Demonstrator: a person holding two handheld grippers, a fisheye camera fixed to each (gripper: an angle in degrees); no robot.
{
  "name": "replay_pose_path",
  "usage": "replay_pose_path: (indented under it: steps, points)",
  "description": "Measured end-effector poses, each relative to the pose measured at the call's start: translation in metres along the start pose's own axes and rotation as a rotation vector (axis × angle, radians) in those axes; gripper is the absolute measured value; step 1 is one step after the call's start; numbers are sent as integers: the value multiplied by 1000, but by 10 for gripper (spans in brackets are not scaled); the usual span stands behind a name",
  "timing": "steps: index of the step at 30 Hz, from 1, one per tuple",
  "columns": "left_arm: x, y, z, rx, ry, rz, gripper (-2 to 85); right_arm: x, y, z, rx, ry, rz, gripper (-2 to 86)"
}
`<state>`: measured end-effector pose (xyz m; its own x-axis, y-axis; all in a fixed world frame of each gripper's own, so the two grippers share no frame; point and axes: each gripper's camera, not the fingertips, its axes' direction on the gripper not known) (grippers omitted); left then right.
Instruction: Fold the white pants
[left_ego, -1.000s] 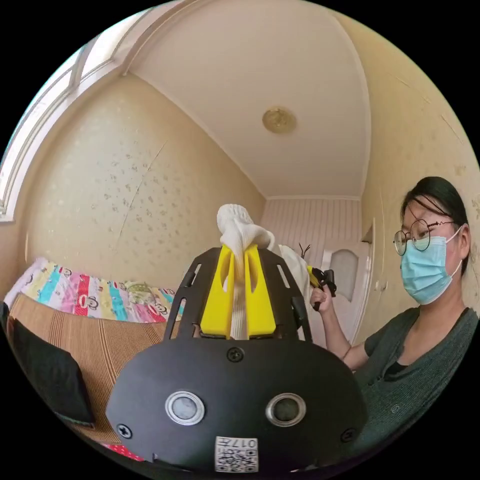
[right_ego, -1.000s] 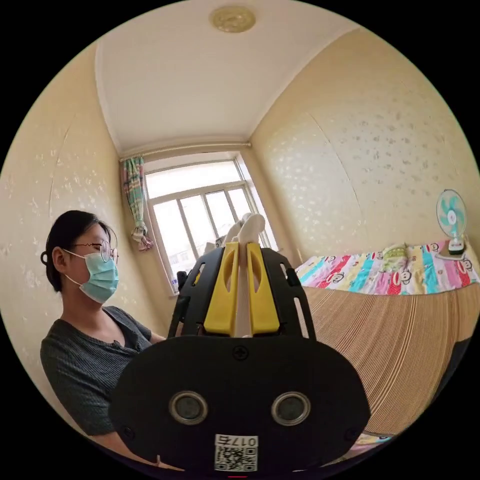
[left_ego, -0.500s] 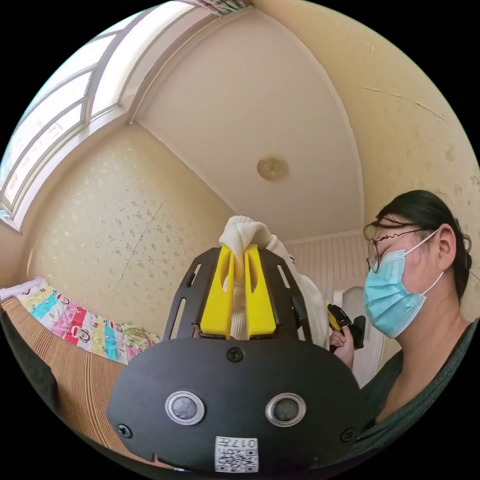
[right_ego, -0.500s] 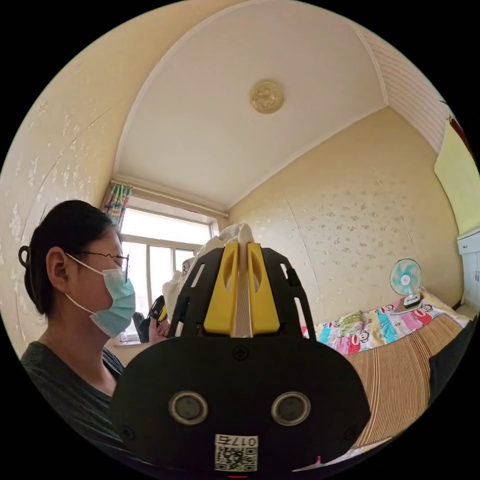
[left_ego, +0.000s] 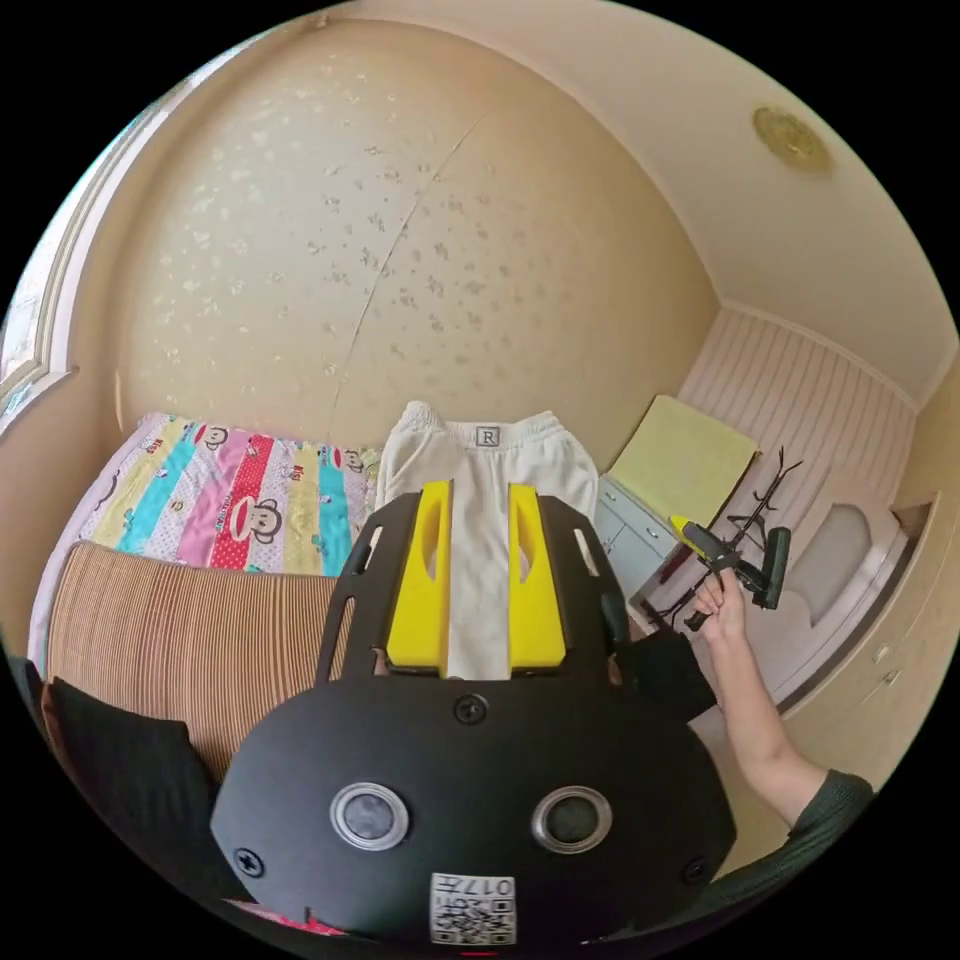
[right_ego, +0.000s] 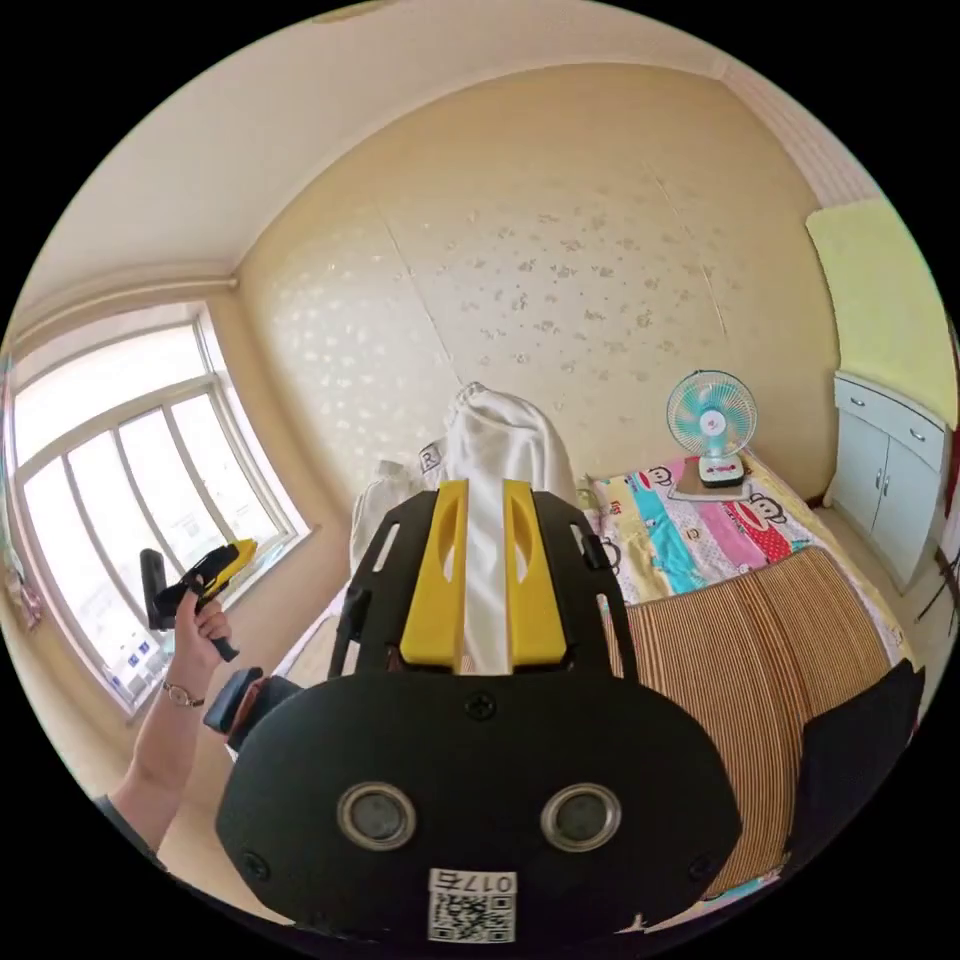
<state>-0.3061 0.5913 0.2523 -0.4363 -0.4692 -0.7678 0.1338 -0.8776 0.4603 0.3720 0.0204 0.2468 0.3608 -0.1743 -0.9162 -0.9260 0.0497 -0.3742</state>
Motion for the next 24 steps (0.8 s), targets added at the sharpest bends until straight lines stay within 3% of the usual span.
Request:
replay_pose_path:
  steps: [6,9,13,17,20,22,24]
  points:
    - [-44,215,116,-536,-22,-3,124,6,224,109,-484,16,-97,108]
    - [-31,318,130,-679,-29,1,130,3,344,142,-752,64,-82,139]
    - [-6,400,113,-706,23,-104,135,-17,454,134,-892,33,39,166]
    - [14,437,91,-652,42,-251,135,-35,475,132,-898,94,-5,127]
    - [23,442,77,-622,8,-293,135,0,440,121,-889,-105,171,55]
    - [25,439,68,-601,42,-301,135,43,402,72,-663,-383,302,42]
    - [27,433,60,-610,46,-279,135,82,385,24,-491,-489,385,36]
